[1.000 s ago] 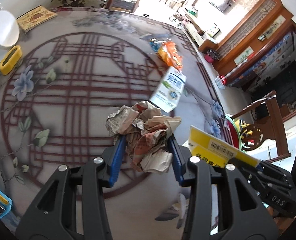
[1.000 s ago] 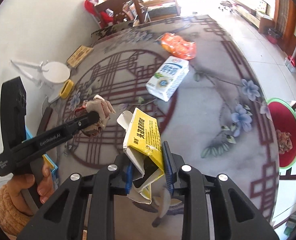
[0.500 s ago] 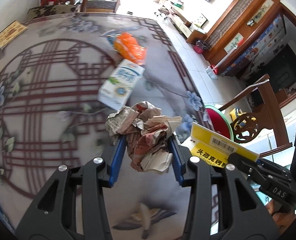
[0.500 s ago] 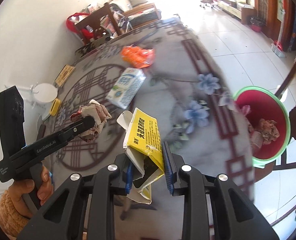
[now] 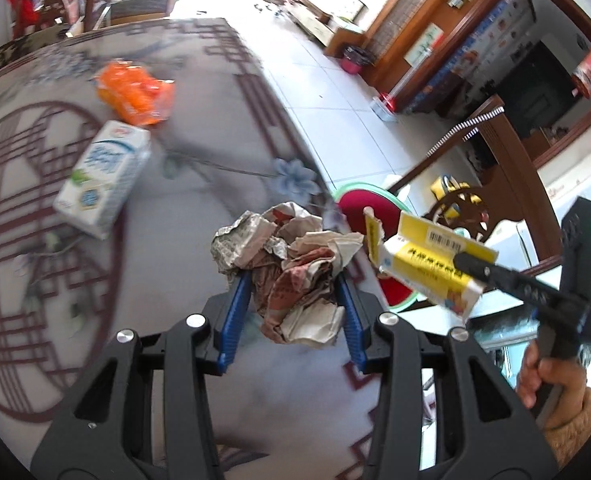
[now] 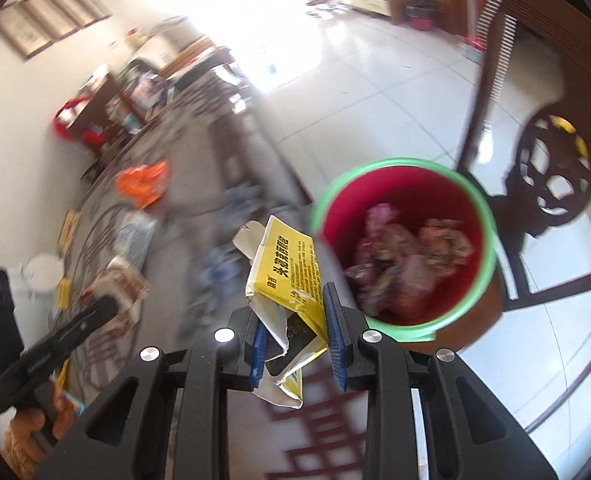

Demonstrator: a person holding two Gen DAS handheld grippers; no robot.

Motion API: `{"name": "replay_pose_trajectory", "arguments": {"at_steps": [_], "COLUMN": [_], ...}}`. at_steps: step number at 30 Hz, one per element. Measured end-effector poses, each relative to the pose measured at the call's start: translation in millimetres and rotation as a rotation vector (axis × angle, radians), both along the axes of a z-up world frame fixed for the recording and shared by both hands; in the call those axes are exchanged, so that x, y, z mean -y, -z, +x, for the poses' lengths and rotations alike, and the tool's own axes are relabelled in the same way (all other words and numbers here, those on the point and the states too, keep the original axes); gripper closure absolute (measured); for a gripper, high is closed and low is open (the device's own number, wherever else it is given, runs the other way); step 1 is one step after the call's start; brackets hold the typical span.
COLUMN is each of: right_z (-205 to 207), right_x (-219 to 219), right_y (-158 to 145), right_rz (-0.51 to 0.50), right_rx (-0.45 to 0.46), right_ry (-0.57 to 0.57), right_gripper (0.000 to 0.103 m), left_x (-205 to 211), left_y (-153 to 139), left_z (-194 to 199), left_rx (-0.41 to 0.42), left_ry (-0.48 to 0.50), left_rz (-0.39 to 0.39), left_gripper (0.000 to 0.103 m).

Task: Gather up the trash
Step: 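Carry the newspaper and yellow box over the red bucket, then open both tools to drop newspaper and yellow box into the bucket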

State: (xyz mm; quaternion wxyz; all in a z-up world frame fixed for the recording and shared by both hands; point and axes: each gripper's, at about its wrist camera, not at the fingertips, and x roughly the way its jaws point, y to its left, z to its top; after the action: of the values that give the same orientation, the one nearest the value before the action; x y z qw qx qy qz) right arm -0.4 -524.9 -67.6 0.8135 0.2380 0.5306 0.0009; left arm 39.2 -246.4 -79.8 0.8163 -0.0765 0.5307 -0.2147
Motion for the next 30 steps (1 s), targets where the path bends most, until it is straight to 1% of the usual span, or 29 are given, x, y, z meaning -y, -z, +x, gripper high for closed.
{"name": "replay_pose_trajectory", "arguments": {"at_steps": [4, 9, 10, 12, 13, 14, 15, 19, 20, 22, 23, 26, 30], "right_z": [1.2, 10.2, 12.7, 17.7, 20.9, 22.3, 21.8, 19.2, 17.7, 10.5, 5.7, -4.5, -11.8], "right_x": [33.0, 53.4, 58.0, 66.3, 70.8, 75.8, 80.7, 89.3, 91.1, 98.1, 101.4, 103.6, 99.4], "right_y": [11.6, 24.1, 25.1, 26.0, 27.4, 27.7, 26.3, 24.8, 25.2, 26.8, 27.5, 25.0, 18.1], "right_rz": [-0.008, -0.008, -0.009, -0.008, -0.003, -0.003, -0.007, -0.042, -0.043, -0.028, -0.019, -0.037, -0.045], "right_rx": [-0.027, -0.043, -0.036, -0.019, -0.017, -0.016, -0.007, -0.008, -0.011, -0.020, -0.026, -0.034, -0.029], "right_ry": [0.049, 0.073, 0.079, 0.102, 0.118, 0.136, 0.158, 0.152, 0.156, 0.180, 0.191, 0.201, 0.206], "right_gripper": [0.078, 0.078, 0.076, 0.071, 0.051, 0.036, 0.036, 0.037, 0.037, 0.037, 0.037, 0.037, 0.037], "left_x": [27.1, 54.8, 60.5, 74.1, 80.2, 85.4, 95.4, 135.6, 145.5, 166.1, 171.7, 177.3, 164.1], "left_y": [5.9, 8.2, 8.2, 8.2, 7.9, 7.7, 7.2, 3.6, 3.2, 4.0, 3.6, 2.0, -0.2], "left_z": [4.5, 9.5, 10.9, 15.1, 17.3, 19.1, 21.8, 28.7, 30.3, 33.5, 33.9, 33.5, 33.4], "left_rx": [-0.015, -0.020, -0.020, -0.017, -0.016, -0.014, -0.011, 0.026, 0.033, 0.041, 0.051, 0.058, 0.068], "left_ry": [0.050, 0.100, 0.109, 0.130, 0.139, 0.148, 0.166, 0.246, 0.270, 0.318, 0.319, 0.320, 0.292], "left_rz": [0.007, 0.020, 0.024, 0.030, 0.029, 0.027, 0.027, 0.027, 0.025, 0.023, 0.026, 0.005, 0.012], "left_gripper": [0.062, 0.062, 0.061, 0.061, 0.061, 0.061, 0.061, 0.060, 0.058, 0.048, 0.042, 0.041, 0.038]}}
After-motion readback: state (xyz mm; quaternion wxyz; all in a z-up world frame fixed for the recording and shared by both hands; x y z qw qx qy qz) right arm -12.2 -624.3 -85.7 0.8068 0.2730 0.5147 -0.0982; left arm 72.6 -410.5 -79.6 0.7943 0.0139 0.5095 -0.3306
